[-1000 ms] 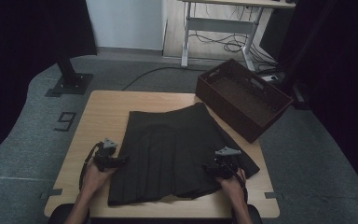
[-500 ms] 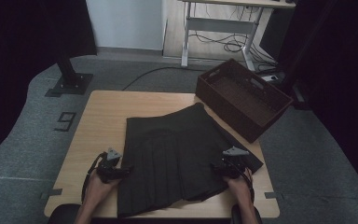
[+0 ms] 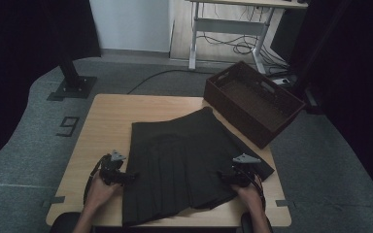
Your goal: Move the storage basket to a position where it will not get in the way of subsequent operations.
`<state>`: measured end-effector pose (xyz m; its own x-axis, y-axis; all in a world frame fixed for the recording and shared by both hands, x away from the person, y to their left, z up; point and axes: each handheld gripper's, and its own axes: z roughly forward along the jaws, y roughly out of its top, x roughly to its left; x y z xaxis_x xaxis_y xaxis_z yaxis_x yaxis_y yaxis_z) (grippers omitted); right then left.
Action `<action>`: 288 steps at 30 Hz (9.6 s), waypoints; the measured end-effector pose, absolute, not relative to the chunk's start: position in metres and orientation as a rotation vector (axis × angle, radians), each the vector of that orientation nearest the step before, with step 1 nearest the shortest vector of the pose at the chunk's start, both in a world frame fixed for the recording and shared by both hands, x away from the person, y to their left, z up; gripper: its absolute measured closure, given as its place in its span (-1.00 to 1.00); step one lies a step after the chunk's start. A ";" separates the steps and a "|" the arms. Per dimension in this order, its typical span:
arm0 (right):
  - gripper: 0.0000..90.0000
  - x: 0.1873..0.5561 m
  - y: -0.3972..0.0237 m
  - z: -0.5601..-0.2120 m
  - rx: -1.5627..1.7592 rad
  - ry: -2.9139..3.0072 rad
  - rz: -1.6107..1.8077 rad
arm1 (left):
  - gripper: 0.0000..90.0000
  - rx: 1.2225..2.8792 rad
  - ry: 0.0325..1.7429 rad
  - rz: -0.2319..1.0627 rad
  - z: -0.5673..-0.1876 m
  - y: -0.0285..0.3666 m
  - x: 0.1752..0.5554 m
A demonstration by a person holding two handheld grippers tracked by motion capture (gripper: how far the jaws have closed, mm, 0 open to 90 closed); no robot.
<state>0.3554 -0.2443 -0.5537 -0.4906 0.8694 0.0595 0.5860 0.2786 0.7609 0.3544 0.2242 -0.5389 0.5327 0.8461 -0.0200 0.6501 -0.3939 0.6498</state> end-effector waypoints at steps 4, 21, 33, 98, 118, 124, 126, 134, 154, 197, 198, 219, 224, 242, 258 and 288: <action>-0.64 0.355 -0.244 -0.554 1.316 2.184 1.060 | -0.93 2.160 1.164 0.455 -0.531 0.228 0.362; -0.64 0.355 -0.244 -0.554 1.317 2.183 1.060 | -0.95 2.009 1.186 0.419 -0.510 0.247 0.414; -0.70 0.356 -0.244 -0.554 1.304 2.206 1.082 | -1.00 2.061 1.249 0.557 -0.511 0.242 0.457; -1.00 0.345 -0.219 -0.503 1.038 2.410 1.126 | -1.00 1.994 1.492 0.547 -0.548 0.248 0.504; -1.00 0.325 -0.126 -0.497 0.733 2.617 1.232 | -1.00 1.989 1.496 0.550 -0.548 0.248 0.504; -1.00 0.318 -0.098 -0.500 0.659 2.683 1.251 | -1.00 1.987 1.500 0.551 -0.548 0.248 0.503; -1.00 0.315 -0.090 -0.501 0.637 2.699 1.253 | -1.00 1.986 1.503 0.552 -0.548 0.247 0.503; -1.00 0.302 -0.057 -0.504 0.515 2.778 1.257 | -1.00 1.983 1.505 0.550 -0.548 0.247 0.503; -1.00 0.284 -0.010 -0.543 0.330 2.886 1.064 | -1.00 2.020 1.429 0.522 -0.548 0.241 0.503; 0.70 0.269 0.007 -0.535 0.363 2.805 1.100 | 0.87 2.005 1.418 0.470 -0.529 0.259 0.455; 0.71 0.268 0.009 -0.535 0.355 2.815 1.111 | 0.88 2.006 1.423 0.476 -0.527 0.262 0.451; 0.73 0.267 -0.034 -0.480 0.413 2.635 1.259 | 0.92 1.967 1.327 0.578 -0.454 0.229 0.458; 0.73 0.274 -0.060 -0.470 0.504 2.579 1.281 | 0.92 1.960 1.323 0.569 -0.447 0.208 0.471; 0.74 0.285 -0.133 -0.422 0.659 2.371 1.335 | 0.92 1.918 1.204 0.624 -0.401 0.143 0.498; 0.73 0.305 -0.211 -0.410 0.862 2.230 1.259 | 0.92 1.966 1.109 0.673 -0.406 0.058 0.531; 0.66 0.350 -0.242 -0.514 1.067 2.401 1.001 | -0.10 1.979 1.161 0.589 -0.451 0.057 0.543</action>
